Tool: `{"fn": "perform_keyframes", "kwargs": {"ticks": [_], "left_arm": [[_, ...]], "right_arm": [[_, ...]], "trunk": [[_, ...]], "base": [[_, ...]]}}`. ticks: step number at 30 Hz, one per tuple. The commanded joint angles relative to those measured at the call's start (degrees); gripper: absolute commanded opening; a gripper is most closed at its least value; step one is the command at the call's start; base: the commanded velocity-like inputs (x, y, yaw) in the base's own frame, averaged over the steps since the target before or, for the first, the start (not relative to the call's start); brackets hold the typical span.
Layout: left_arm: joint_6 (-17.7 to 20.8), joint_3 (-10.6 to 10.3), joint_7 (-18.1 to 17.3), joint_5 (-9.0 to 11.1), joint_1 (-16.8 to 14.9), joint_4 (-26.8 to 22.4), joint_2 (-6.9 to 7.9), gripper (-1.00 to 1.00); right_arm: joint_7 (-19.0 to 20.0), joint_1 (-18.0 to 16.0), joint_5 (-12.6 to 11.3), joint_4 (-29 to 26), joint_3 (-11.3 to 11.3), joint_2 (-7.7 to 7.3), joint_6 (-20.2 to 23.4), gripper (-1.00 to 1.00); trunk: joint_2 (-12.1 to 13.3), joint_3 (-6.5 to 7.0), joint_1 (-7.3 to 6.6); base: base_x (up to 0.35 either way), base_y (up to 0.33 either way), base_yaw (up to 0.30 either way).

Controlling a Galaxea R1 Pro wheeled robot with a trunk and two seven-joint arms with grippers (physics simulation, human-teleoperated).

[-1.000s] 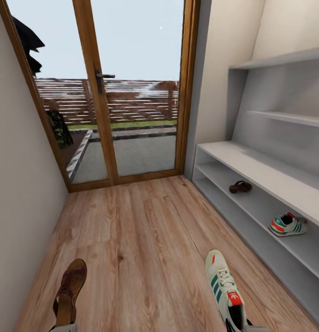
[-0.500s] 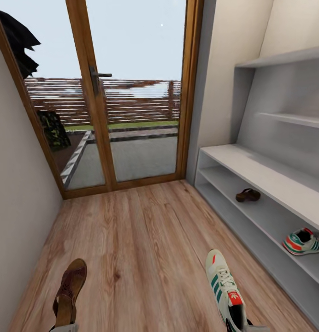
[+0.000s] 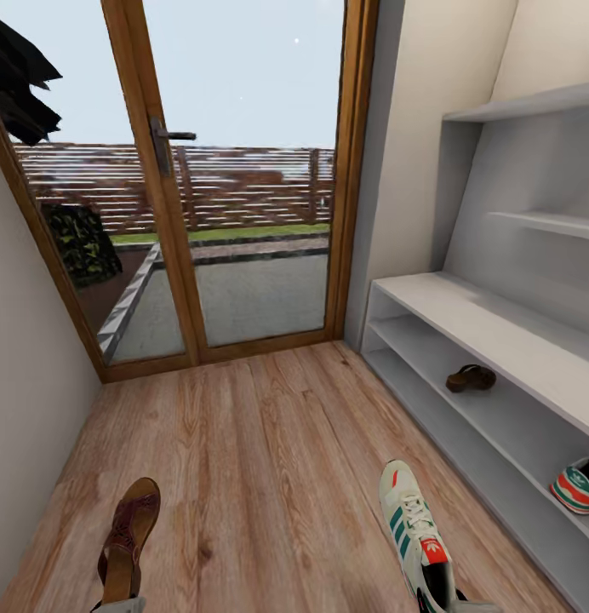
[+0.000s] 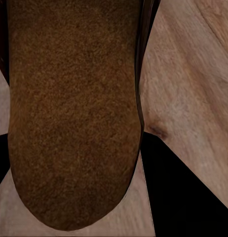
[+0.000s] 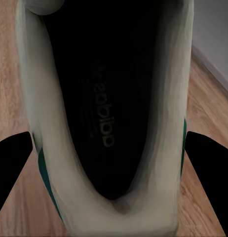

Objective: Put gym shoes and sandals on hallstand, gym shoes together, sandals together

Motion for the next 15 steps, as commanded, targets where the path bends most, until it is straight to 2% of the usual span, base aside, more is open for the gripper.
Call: {"fn": "perform_keyframes", "kwargs": {"ticks": [1,9,15], "left_arm": [[-0.08,0.22,-0.49,0.33,-0.04,0.04,0.00,-1.00],[-0.08,0.22,-0.49,0.33,-0.04,0.05,0.00,-1.00],[-0.08,0.22,-0.49,0.33,-0.04,0.05,0.00,-1.00]], "right_arm": [[-0.17,-0.03,0.00,0.02,0.05,0.00,-0.16,-1.00],[-0.15,-0.03,0.00,0.02,0.07,0.00,-0.16,-1.00],[-0.15,-0.03,0.00,0.02,0.07,0.00,-0.16,-1.00]], "trunk": [[-0.02,-0.05,0.02],[-0.02,-0.05,0.02],[-0.02,0.05,0.02]], "base": [[0.336,0.000,-0.054],[0.336,0.002,-0.016],[0.291,0.154,-0.194]]}}
